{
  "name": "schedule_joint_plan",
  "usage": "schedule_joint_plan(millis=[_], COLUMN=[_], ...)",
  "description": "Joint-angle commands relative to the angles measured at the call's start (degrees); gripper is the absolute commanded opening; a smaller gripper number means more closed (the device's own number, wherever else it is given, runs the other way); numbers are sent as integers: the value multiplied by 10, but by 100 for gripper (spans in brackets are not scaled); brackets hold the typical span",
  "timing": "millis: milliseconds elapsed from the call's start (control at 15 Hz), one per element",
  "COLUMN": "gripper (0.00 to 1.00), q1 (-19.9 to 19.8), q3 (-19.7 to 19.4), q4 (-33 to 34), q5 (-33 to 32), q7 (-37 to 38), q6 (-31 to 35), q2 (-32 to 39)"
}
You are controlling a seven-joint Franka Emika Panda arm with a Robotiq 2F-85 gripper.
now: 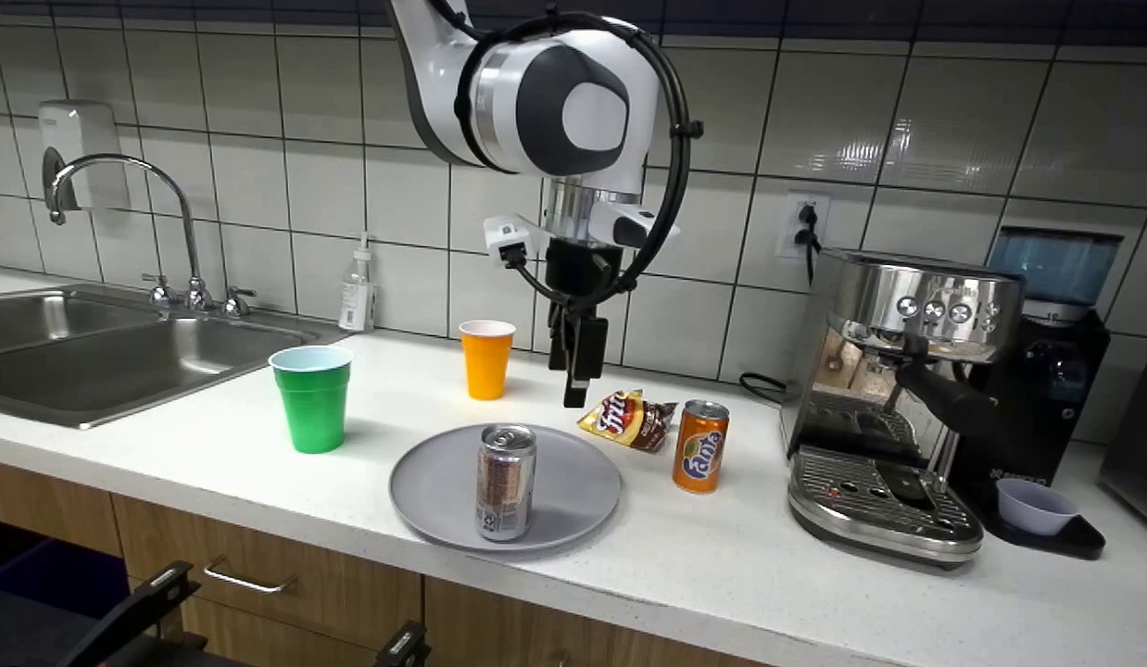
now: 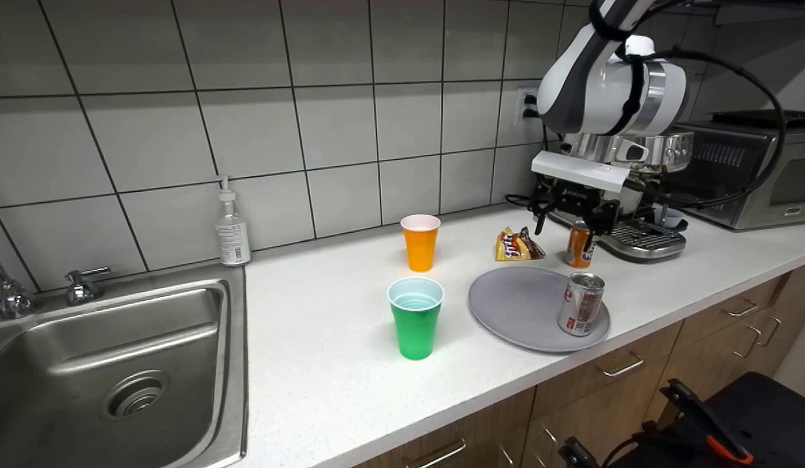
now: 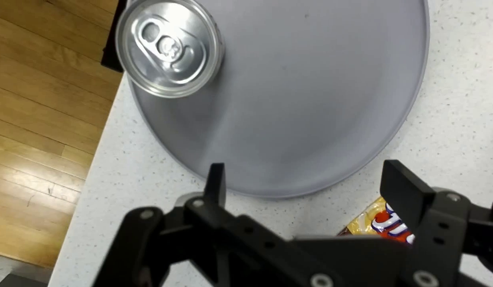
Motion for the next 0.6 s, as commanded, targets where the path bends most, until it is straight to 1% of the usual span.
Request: schedule_joint_plan(millis=[0, 533], gripper=[100, 100], q1=[-3, -5], q3=[2, 0], q4=[-37, -85], q5=[-10, -33], q7=[-7, 8], q6=[-9, -7], q2=[-35, -59])
